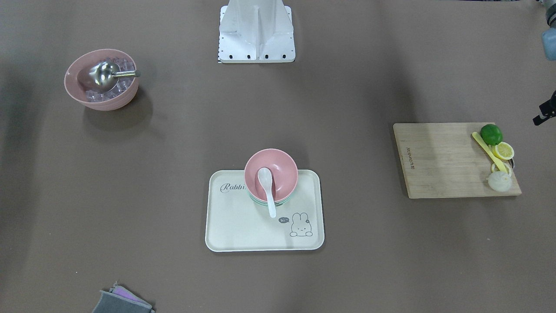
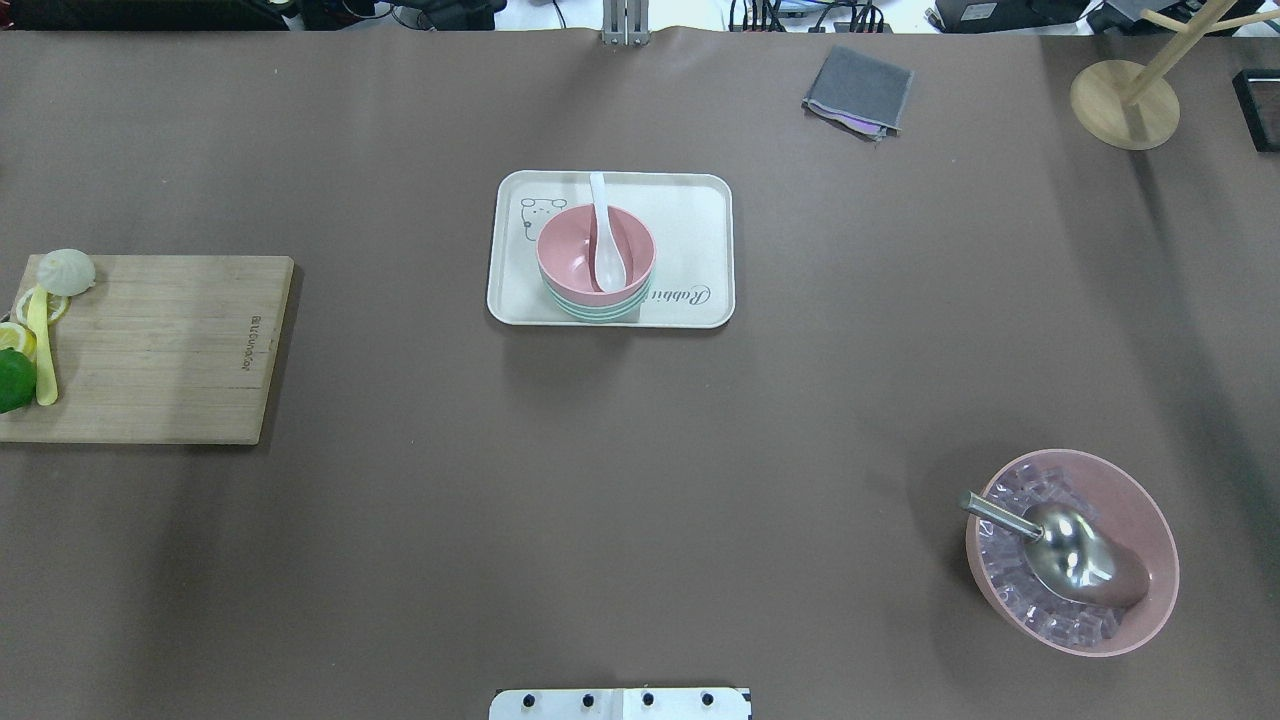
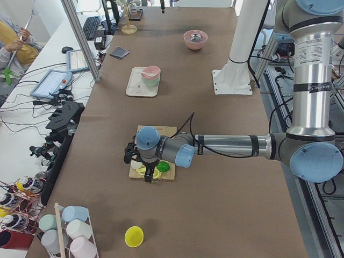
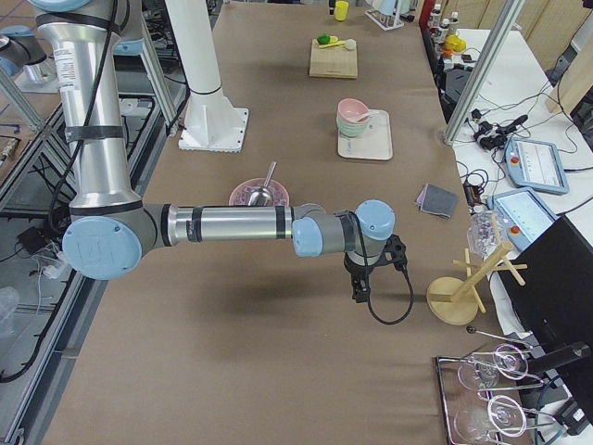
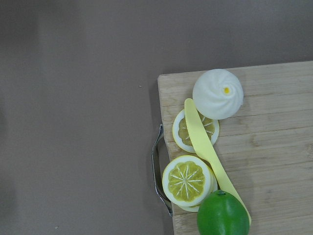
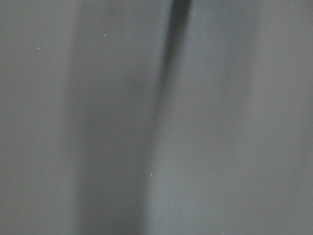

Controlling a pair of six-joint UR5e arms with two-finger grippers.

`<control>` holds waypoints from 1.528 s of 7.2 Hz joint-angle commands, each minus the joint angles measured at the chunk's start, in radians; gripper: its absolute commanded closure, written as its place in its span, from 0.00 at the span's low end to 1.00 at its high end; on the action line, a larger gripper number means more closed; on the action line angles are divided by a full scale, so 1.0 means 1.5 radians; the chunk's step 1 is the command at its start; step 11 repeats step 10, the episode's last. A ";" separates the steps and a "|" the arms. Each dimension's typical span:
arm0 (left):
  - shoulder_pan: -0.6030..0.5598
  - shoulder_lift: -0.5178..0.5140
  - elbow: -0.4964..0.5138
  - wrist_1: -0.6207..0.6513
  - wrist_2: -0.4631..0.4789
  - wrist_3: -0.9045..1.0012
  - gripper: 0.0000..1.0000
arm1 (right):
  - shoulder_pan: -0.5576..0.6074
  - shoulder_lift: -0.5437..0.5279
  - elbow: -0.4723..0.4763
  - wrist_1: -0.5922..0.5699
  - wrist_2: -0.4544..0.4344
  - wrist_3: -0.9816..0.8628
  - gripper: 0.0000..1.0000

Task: Stack pink bowl on green and place spoon

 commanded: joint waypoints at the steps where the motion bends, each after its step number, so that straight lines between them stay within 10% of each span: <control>1: -0.006 -0.004 0.003 0.001 0.003 0.000 0.02 | 0.000 0.000 0.000 -0.001 -0.002 0.004 0.00; 11: -0.013 -0.025 -0.002 0.052 -0.001 0.000 0.02 | 0.001 -0.002 0.007 0.000 -0.050 0.008 0.00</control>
